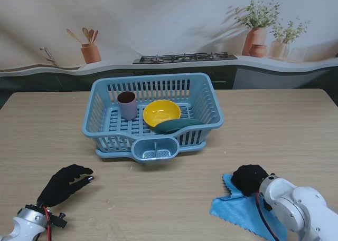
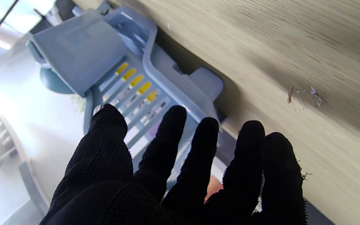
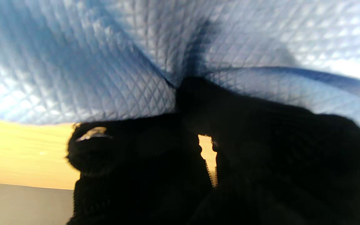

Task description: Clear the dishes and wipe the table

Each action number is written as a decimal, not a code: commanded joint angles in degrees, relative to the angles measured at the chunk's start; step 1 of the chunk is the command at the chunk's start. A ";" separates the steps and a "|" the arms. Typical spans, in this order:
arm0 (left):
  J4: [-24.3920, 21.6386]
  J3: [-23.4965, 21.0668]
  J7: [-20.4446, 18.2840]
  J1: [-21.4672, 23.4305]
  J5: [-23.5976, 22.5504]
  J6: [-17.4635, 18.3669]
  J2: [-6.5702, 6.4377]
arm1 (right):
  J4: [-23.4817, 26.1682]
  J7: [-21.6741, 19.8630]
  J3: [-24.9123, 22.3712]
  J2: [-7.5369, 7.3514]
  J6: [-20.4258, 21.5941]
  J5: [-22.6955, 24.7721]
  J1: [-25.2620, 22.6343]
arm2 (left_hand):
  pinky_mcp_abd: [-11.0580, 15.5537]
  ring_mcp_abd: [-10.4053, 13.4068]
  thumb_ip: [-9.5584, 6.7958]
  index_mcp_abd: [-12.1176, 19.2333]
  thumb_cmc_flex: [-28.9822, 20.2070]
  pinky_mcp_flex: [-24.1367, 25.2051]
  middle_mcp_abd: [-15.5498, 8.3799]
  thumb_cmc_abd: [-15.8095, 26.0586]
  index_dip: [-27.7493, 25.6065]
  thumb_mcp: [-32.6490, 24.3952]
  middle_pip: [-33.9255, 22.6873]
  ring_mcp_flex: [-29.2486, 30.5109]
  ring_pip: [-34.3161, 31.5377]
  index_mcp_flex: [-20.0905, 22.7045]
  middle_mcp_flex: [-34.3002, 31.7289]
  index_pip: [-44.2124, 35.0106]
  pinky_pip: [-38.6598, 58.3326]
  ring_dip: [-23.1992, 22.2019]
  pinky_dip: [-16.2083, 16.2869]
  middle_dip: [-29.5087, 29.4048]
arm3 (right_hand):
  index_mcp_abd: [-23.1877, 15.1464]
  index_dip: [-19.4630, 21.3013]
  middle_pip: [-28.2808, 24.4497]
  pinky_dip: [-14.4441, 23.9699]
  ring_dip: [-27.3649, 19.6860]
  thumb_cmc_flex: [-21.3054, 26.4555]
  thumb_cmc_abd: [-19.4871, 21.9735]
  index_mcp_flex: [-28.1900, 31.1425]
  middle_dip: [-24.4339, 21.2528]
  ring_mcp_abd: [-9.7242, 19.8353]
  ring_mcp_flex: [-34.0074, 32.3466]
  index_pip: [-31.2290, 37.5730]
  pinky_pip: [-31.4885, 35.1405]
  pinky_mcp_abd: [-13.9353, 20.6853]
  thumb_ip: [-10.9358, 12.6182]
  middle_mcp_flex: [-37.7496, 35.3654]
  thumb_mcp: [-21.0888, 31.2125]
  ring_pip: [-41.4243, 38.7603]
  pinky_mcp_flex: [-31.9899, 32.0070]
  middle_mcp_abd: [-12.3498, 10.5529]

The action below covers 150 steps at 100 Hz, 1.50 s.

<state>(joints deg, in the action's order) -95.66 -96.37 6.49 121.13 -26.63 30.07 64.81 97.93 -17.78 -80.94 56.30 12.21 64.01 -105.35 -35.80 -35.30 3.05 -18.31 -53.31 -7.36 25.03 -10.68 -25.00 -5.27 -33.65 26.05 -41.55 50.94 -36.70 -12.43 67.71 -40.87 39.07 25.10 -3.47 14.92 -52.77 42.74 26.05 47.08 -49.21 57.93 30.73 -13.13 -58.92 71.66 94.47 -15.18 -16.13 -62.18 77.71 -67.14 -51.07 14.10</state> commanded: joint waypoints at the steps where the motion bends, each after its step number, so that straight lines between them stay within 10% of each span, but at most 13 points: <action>1: 0.03 0.17 -0.36 0.20 0.00 0.10 0.27 | -1.32 -2.16 2.87 0.93 0.39 -0.33 -0.18 | 0.93 0.46 -1.04 1.07 -1.26 0.28 -1.30 1.39 -0.26 0.30 0.18 0.06 0.34 -0.57 0.02 -0.12 -0.94 0.15 -0.62 -1.21 | 4.52 -3.06 5.95 -0.59 -0.17 2.23 1.24 -1.04 -4.39 -0.88 -0.99 -5.51 0.96 7.38 0.61 0.34 -0.37 -2.33 -0.75 -1.85; 74: -0.15 0.03 0.38 0.57 -0.05 0.32 0.45 | -4.29 -3.46 31.39 0.91 -9.22 -16.37 18.51 | 0.93 0.46 -1.09 1.04 -1.40 0.28 -1.23 1.52 -0.28 0.79 0.20 0.09 0.28 -0.56 0.15 -0.14 -0.94 0.11 -0.62 -1.20 | 3.76 -2.83 6.29 -0.59 -0.18 2.17 0.98 -0.70 -4.32 -0.68 -0.87 -5.60 0.71 7.65 0.64 0.11 -0.36 -2.06 -0.48 -2.65; 150: 0.08 0.10 -0.23 0.18 0.12 0.08 0.31 | -4.22 -2.97 7.36 0.56 2.64 -4.52 5.26 | 0.98 0.32 -1.13 1.02 -1.57 0.28 -1.13 1.71 -0.25 1.31 0.23 -0.01 0.34 -0.59 0.14 -0.10 -0.99 0.12 -0.65 -1.22 | 2.53 -2.68 6.89 -0.44 -0.36 2.18 -0.20 0.80 -4.34 -0.40 -0.80 -5.74 -0.12 7.32 0.67 -0.78 0.29 -1.33 0.35 -3.74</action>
<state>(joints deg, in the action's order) -95.44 -96.37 7.03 121.28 -26.61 30.25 65.04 95.69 -19.92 -72.78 57.89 14.84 58.37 -98.20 -35.72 -35.30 3.05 -18.31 -53.31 -7.36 25.03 -10.68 -25.00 -5.17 -33.65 26.05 -41.55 50.94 -36.70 -12.43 67.71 -40.87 39.07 25.10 -4.46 13.89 -53.84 42.72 26.04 46.31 -48.98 57.49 30.81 -12.87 -59.10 68.88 94.18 -14.91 -16.25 -62.65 76.31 -67.33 -51.40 13.07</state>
